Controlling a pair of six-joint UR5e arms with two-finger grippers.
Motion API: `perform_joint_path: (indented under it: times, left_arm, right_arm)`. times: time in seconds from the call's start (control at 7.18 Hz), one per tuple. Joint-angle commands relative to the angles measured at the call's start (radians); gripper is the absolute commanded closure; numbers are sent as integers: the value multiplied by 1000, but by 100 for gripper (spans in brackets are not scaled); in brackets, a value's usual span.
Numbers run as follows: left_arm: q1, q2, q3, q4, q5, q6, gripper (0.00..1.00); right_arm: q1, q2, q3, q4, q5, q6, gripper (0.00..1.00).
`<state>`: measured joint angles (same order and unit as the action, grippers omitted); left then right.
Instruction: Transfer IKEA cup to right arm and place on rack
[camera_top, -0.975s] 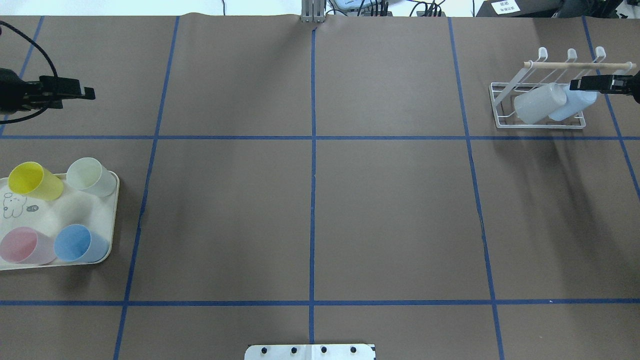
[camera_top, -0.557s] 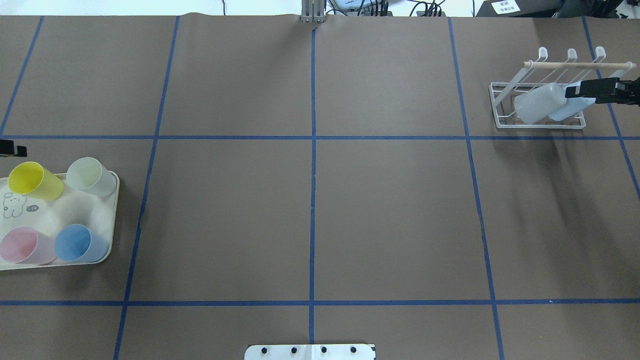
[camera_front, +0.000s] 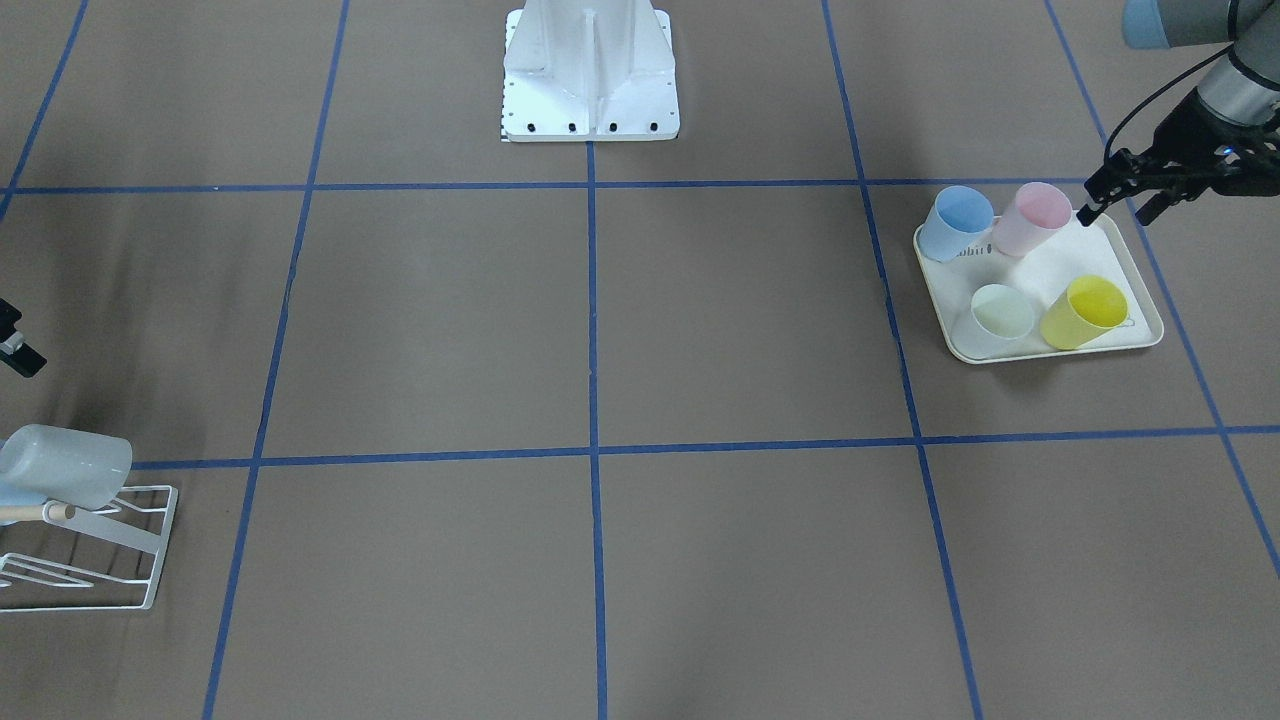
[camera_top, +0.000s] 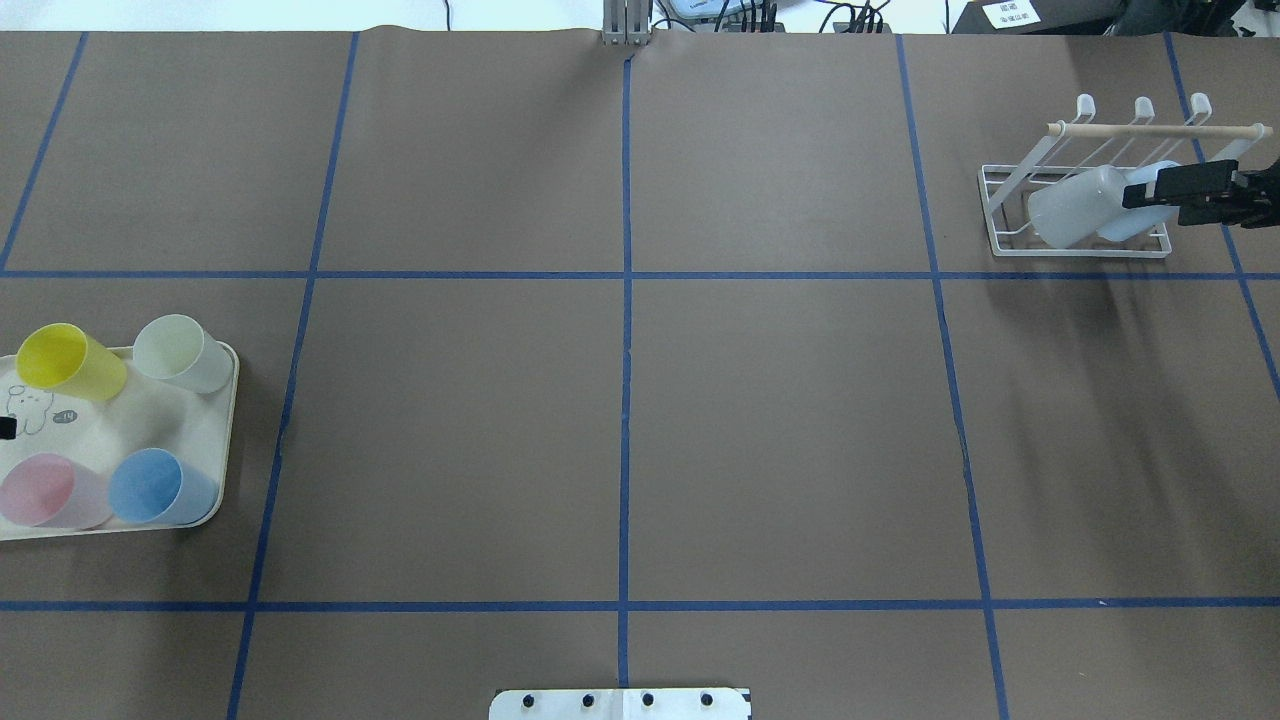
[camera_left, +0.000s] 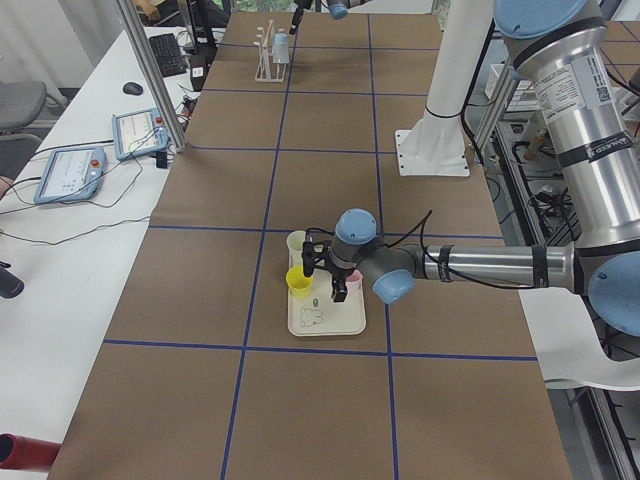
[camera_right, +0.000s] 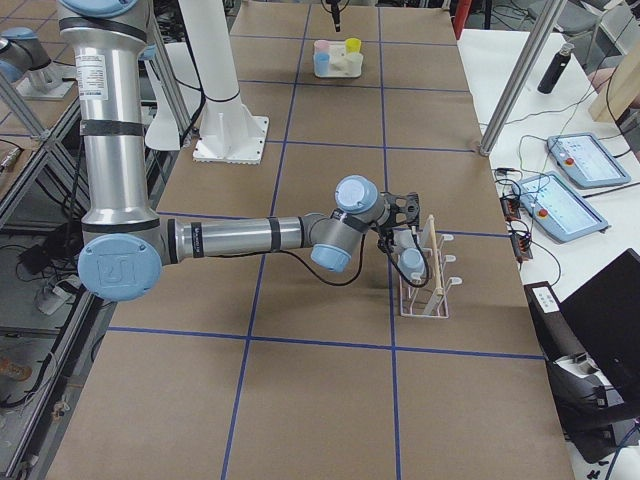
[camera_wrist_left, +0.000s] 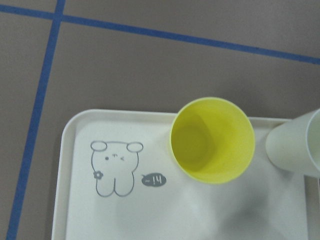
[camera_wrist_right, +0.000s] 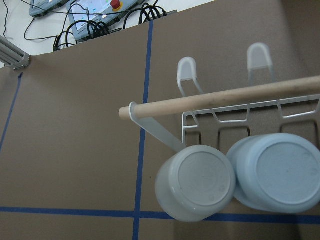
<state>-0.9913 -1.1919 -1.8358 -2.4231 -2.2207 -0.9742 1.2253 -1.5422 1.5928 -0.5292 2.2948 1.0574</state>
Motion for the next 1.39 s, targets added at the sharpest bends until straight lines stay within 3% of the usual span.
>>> perform_joint_path:
  times: [0.0,0.14,0.28,0.42,0.7,0.84,1.11,1.25]
  left_arm:
    - [77,20,7,1,-25,-4,3]
    - [103,20,19,1,-25,-12,17]
    - [105,20,21,1,-25,-14,52]
    - [103,20,23,1,-25,-15,100]
    - [100,20,17,-1,-45,-15,100]
    - [80,32,-2,-5,-130,-15,100]
    - [-117,48,-71,-4,-247,-3,100]
    - [-174,46,-86,-4,-255,-3,100]
  right_arm:
    - [-1,1,3,3,11,3,1]
    - [-1,1,3,5,23,4,1]
    - [-1,-4,16,6,40,7,1]
    - [-1,-6,16,8,40,41,1]
    - [-1,-4,16,8,32,47,1]
    - [-3,4,16,8,29,47,1]
    - [-3,10,27,8,29,47,1]
    - [-4,17,51,3,29,56,1]
